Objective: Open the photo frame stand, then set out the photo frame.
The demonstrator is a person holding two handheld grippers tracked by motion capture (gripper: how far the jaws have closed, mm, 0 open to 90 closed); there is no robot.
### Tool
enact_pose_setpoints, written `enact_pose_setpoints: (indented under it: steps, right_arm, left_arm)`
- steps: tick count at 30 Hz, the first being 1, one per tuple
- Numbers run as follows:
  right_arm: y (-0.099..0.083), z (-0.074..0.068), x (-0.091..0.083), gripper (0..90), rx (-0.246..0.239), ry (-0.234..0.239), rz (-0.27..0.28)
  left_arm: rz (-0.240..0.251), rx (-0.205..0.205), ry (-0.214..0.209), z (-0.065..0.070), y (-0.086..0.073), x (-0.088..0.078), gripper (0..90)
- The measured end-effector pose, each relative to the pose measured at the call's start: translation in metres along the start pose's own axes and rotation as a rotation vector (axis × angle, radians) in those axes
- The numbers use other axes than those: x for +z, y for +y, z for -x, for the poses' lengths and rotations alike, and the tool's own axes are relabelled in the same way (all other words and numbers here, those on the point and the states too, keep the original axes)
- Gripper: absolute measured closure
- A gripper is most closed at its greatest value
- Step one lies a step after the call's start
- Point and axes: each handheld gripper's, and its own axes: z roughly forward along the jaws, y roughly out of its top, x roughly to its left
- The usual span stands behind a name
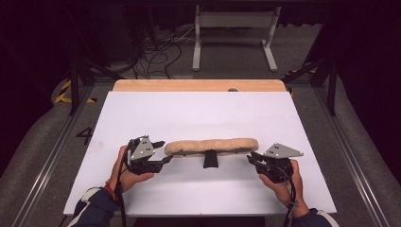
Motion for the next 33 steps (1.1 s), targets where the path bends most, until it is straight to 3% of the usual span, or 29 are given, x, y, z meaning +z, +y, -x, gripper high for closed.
enact_pose_setpoints:
  steps: [7,21,33]
  right_arm:
    - [-0.003,0.013,-0.004,78.3,0.065,-0.040,0.026]
    - [-0.001,0.013,-0.003,79.1,0.071,-0.046,0.055]
    - [0.001,0.016,0.000,79.3,0.087,-0.043,0.062]
  left_arm:
    - [0.011,0.003,-0.011,0.000,0.003,0.004,41.0]
    - [0.018,0.009,-0.031,0.001,0.004,0.006,45.4]
    - [0.026,0.006,-0.021,0.000,0.003,0.005,52.6]
